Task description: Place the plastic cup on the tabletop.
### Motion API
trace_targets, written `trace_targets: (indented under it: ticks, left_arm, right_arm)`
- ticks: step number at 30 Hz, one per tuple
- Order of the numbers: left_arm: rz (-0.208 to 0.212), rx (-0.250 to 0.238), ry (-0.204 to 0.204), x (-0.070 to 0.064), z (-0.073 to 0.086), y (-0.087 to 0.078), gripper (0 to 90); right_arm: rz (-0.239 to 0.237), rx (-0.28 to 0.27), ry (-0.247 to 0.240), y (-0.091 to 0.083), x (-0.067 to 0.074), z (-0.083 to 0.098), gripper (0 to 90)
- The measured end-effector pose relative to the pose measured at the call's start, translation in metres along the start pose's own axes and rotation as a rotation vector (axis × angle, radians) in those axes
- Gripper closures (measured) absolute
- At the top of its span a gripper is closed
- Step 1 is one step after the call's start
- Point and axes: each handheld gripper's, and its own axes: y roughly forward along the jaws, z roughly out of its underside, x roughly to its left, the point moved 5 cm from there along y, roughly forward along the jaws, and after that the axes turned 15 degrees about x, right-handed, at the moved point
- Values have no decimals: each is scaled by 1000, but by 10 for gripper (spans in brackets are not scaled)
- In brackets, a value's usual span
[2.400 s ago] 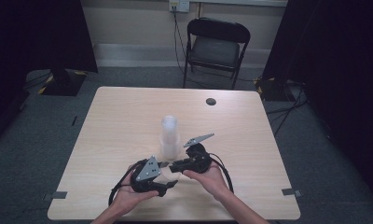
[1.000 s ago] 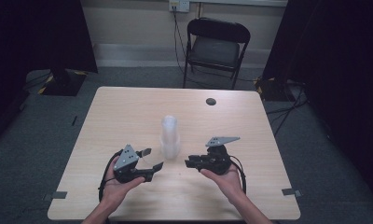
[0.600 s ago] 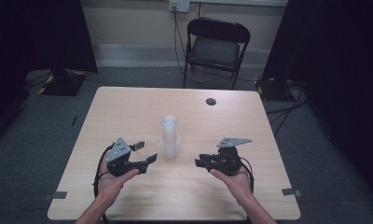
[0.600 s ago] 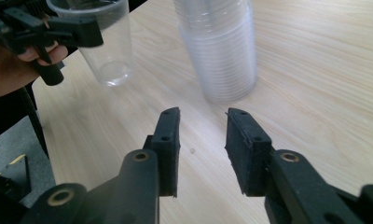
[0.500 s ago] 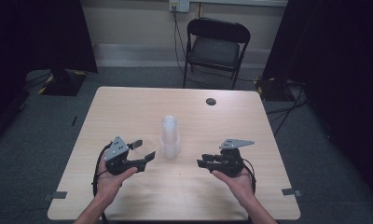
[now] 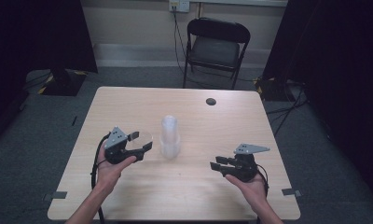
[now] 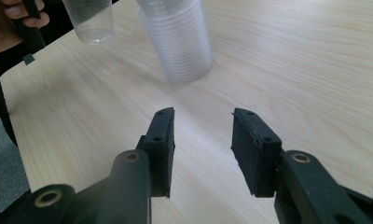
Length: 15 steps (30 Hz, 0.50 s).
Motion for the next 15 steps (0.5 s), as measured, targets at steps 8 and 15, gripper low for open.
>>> trace_targets:
  ticks: [8,15]
  left_arm:
    - [-4,-40,-58,18,-17,8,296]
    - [-59,-66,-86,32,-17,23,295]
  right_arm:
    - [7,-1,16,0,-3,9,583]
    - [12,2,32,1,-8,21,564]
